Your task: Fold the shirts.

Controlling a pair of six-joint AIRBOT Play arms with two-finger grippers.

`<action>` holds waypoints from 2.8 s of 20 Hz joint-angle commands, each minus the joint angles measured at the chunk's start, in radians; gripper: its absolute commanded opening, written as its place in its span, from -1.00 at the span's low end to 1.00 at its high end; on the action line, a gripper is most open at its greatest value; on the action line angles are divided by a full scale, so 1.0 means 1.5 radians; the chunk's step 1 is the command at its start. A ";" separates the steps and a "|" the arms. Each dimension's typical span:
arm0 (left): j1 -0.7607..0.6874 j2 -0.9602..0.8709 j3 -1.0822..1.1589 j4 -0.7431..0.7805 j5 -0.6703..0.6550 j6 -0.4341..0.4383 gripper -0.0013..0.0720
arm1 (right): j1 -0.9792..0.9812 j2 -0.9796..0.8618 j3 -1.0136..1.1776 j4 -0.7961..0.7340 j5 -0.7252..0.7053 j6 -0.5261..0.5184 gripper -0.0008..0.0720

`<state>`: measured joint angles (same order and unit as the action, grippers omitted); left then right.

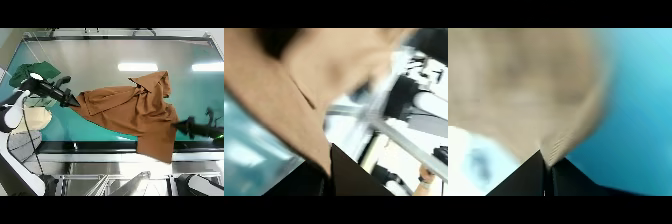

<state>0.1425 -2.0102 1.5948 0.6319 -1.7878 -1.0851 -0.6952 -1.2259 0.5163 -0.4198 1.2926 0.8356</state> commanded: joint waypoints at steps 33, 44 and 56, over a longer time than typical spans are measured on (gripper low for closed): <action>0.017 0.062 0.142 -0.039 0.257 -0.067 -0.89 | 0.276 -0.224 0.640 -0.134 -0.137 0.086 -0.92; 0.053 -0.215 0.297 -0.161 0.282 -0.068 -0.89 | 0.234 -0.419 0.642 -0.040 -0.230 0.019 -0.92; 0.037 -0.215 0.297 -0.083 0.187 -0.105 -0.32 | 0.217 -0.447 0.642 -0.151 -0.181 0.021 -0.47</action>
<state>0.1974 -2.3329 2.0167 0.4805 -1.4467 -1.2167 -0.3653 -1.8954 1.4780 -0.6220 1.0092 0.8658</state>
